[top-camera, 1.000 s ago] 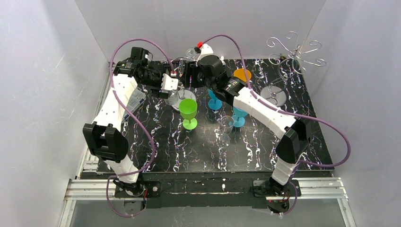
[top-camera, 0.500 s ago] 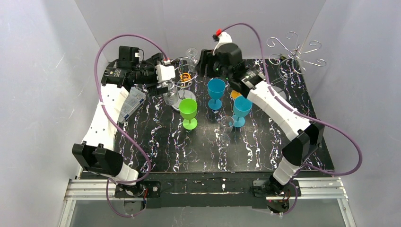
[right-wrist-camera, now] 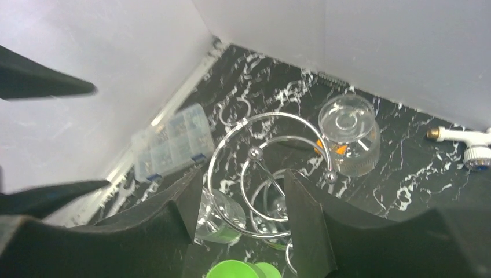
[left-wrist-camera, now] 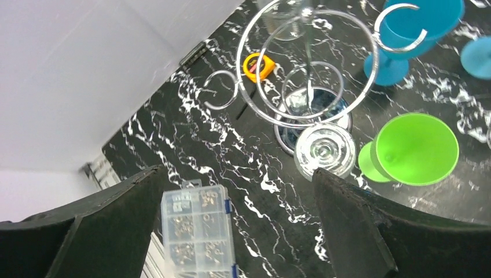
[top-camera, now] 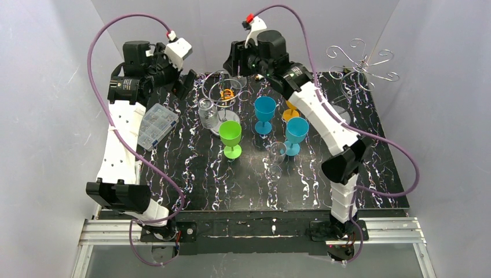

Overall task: Place the wine glass upside down on the wine glass rack
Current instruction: Adjust the wine rack at the center of the board.

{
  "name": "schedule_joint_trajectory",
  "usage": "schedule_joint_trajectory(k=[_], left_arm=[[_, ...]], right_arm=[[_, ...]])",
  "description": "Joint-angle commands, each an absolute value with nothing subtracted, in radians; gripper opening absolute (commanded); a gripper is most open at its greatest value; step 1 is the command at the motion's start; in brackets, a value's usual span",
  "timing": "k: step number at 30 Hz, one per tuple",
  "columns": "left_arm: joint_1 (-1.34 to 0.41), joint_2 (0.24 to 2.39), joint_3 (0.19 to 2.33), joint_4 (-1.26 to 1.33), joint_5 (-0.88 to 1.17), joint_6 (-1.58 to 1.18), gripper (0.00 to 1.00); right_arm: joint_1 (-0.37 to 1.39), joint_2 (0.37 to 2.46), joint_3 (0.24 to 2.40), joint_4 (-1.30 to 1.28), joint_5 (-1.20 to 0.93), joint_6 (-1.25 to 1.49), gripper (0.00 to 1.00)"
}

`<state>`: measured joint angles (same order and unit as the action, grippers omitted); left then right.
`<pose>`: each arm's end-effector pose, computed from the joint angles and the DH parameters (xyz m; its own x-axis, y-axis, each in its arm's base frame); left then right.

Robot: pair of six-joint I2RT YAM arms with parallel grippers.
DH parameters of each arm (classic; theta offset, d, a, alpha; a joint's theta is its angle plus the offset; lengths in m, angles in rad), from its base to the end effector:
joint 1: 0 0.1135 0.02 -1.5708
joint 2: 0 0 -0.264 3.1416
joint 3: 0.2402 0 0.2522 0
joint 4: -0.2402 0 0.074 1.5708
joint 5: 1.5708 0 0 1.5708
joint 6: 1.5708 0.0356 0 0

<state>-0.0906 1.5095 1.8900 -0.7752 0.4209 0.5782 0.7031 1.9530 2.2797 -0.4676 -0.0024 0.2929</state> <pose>0.3047 -0.0423 0.4827 -0.0703 0.5073 -0.8589 0.5930 0.7136 0.3729 0.3354 0.2844 0.4785 -0.2898 0.1329 -0.9478 -0.5898 0.7551 0.2862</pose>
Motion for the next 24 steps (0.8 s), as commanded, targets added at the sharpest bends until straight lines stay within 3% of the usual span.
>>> schedule_joint_trajectory(k=[1,10,16,24], left_arm=[[-0.089,1.525,1.932,-0.772,0.236,0.348,0.98],[-0.088,1.502,1.862,-0.763,0.197,0.241,0.98],[-0.087,1.482,1.817,-0.739,0.206,0.242,0.98],[-0.087,1.48,1.804,-0.711,0.246,0.235,0.98]], right_arm=[[0.719,2.008,2.338,-0.512,-0.025,0.215,0.64],[0.771,2.053,2.352,-0.51,0.044,0.158,0.66],[0.776,2.068,2.326,-0.444,0.085,0.163,0.57],[0.779,2.105,2.325,-0.394,0.084,0.18,0.52]])
